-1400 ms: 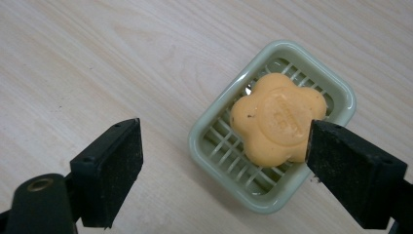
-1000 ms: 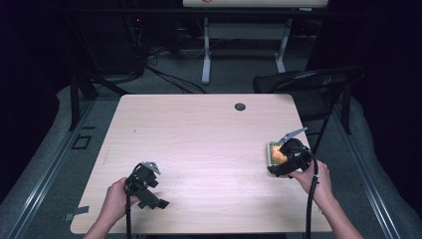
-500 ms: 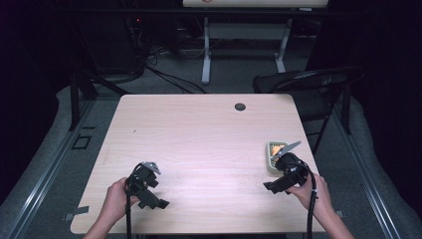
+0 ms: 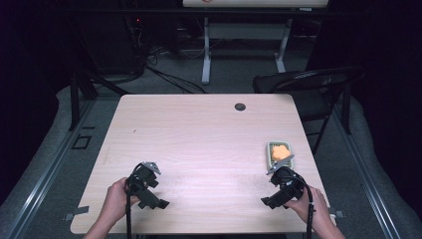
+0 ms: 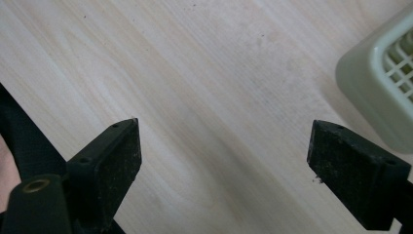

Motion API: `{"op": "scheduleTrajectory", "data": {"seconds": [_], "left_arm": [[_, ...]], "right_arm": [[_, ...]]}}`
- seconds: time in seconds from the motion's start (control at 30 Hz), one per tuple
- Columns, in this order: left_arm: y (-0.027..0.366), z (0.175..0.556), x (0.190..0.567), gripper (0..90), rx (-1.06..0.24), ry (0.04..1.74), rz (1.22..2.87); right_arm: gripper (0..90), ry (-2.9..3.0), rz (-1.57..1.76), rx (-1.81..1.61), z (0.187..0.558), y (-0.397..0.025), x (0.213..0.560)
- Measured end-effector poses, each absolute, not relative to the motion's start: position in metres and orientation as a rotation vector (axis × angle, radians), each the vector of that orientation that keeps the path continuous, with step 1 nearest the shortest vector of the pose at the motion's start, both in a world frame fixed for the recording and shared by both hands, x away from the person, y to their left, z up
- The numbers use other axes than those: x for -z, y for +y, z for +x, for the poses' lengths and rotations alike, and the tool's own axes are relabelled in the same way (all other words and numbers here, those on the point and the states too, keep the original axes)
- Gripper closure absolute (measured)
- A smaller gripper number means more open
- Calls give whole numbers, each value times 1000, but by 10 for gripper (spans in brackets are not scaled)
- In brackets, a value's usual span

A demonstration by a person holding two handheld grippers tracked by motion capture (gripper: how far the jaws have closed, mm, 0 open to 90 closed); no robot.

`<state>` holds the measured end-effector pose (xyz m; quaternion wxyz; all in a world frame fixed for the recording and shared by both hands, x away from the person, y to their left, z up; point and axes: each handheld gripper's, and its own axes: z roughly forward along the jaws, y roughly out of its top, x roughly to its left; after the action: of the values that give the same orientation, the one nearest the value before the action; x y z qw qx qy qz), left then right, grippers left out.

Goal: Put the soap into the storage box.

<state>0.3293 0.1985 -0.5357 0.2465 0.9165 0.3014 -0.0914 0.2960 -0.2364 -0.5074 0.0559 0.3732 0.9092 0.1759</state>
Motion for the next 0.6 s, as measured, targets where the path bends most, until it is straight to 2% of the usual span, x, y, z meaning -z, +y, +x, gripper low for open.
{"op": "scheduleTrajectory", "data": {"seconds": [0.6], "left_arm": [[197, 329, 536, 13, 256, 817, 2508]], "right_arm": [[119, 2832, 1051, -368, 281, -223, 535]]}}
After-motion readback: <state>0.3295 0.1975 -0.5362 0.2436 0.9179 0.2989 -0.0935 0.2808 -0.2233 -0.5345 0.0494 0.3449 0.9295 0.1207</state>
